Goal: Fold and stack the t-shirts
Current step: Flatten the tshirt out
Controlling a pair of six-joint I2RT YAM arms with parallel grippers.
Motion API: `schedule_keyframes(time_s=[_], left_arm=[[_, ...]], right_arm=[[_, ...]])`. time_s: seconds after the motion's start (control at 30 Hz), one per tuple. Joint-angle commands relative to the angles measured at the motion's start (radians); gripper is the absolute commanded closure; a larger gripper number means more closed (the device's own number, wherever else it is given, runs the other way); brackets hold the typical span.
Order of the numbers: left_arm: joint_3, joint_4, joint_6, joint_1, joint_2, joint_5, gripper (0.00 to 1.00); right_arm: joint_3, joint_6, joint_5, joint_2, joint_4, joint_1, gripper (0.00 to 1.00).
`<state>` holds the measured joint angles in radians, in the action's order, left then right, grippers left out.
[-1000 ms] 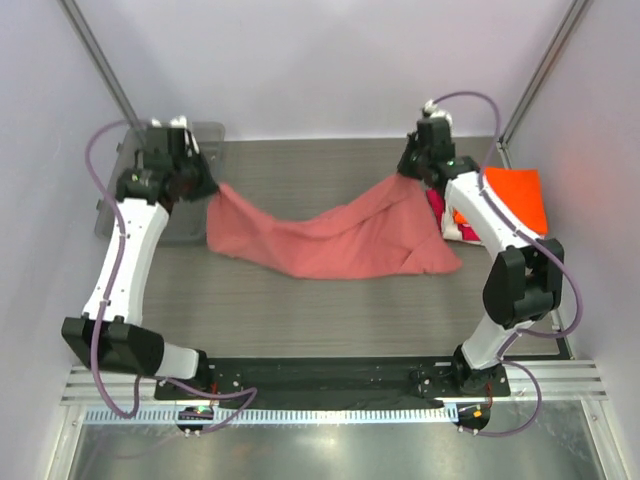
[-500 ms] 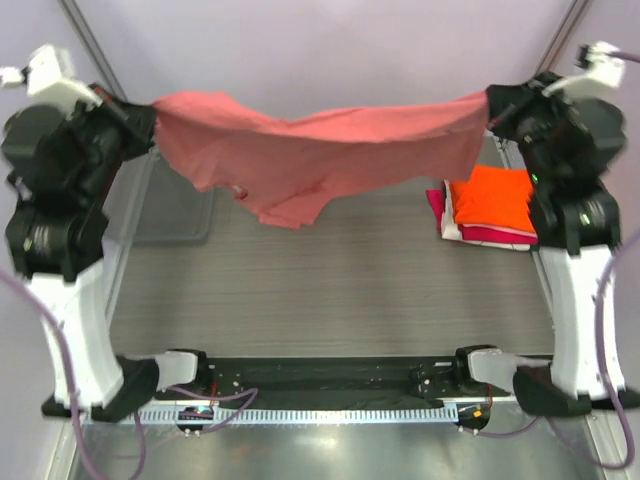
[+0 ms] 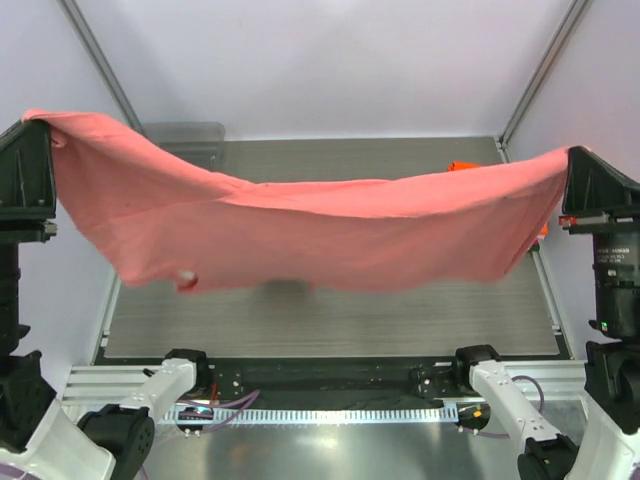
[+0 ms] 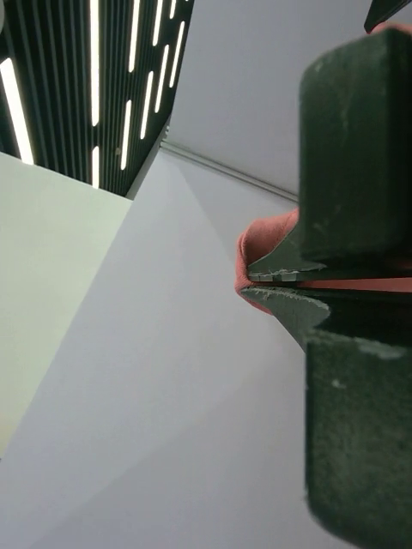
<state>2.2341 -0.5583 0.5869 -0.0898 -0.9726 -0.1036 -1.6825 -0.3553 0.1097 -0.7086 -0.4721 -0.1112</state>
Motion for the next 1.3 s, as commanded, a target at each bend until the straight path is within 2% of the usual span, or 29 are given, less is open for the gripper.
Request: schedule_keyframes(time_s=[0.0,0.07,0.2,0.27,0.4,0.5,0.53,0.6,0.67,0.8,0.97,1.07,1.17,1.2,1.23,1.27], left_arm=[[-0.111,0.069,0.025,0.004,-0.103,0.004,1.0],[-0.216,0.087,0.028,0.005,-0.136,0.034,1.0],[-0.322,0.1,0.031,0.005,-0.253,0.064,1.0],[-0.324,0.097,0.037,0.005,-0.316,0.073,1.0],[-0.193,0.089,0.044,0.013,-0.465,0.055,1.0],[-0.001,0.084,0.036,0.019,-0.576,0.036,1.0],[0.107,0.084,0.036,0.021,-0.625,0.028,1.0],[0.23,0.08,0.036,0.033,-0.684,0.012,1.0],[0.242,0.116,0.039,0.038,-0.686,0.002,1.0],[0.141,0.192,0.044,0.042,-0.602,-0.008,1.0],[-0.022,0.239,0.051,0.041,-0.404,-0.038,1.0],[-0.144,0.247,0.051,0.041,-0.304,-0.071,1.0],[-0.363,0.259,0.059,0.041,-0.157,-0.129,1.0],[-0.428,0.261,0.06,0.041,-0.111,-0.142,1.0],[-0.568,0.261,0.06,0.041,-0.028,-0.152,1.0],[-0.638,0.259,0.056,0.041,0.021,-0.178,1.0]], right_arm=[[0.035,-0.037,0.018,-0.098,-0.007,0.001,0.99],[0.059,-0.069,0.022,-0.152,-0.005,0.001,0.99],[0.131,-0.114,-0.002,-0.274,0.027,0.002,0.99],[0.141,-0.128,-0.001,-0.334,0.046,0.001,0.99],[0.052,-0.152,-0.031,-0.498,0.067,0.005,0.99],[-0.085,-0.18,-0.097,-0.632,0.072,0.039,0.99],[-0.129,-0.203,-0.164,-0.662,0.072,0.051,0.99],[-0.24,-0.255,-0.246,-0.762,0.07,0.096,0.99],[-0.296,-0.275,-0.28,-0.79,0.069,0.099,0.99],[-0.336,-0.297,-0.361,-0.793,0.069,0.145,0.99],[-0.232,-0.289,-0.423,-0.677,0.069,0.151,0.99],[-0.113,-0.281,-0.443,-0.556,0.069,0.151,0.99],[0.07,-0.266,-0.453,-0.422,0.067,0.151,0.99],[0.178,-0.26,-0.455,-0.386,0.063,0.151,0.99],[0.24,-0.248,-0.456,-0.35,0.058,0.151,0.99],[0.303,-0.241,-0.458,-0.278,0.049,0.151,0.99]])
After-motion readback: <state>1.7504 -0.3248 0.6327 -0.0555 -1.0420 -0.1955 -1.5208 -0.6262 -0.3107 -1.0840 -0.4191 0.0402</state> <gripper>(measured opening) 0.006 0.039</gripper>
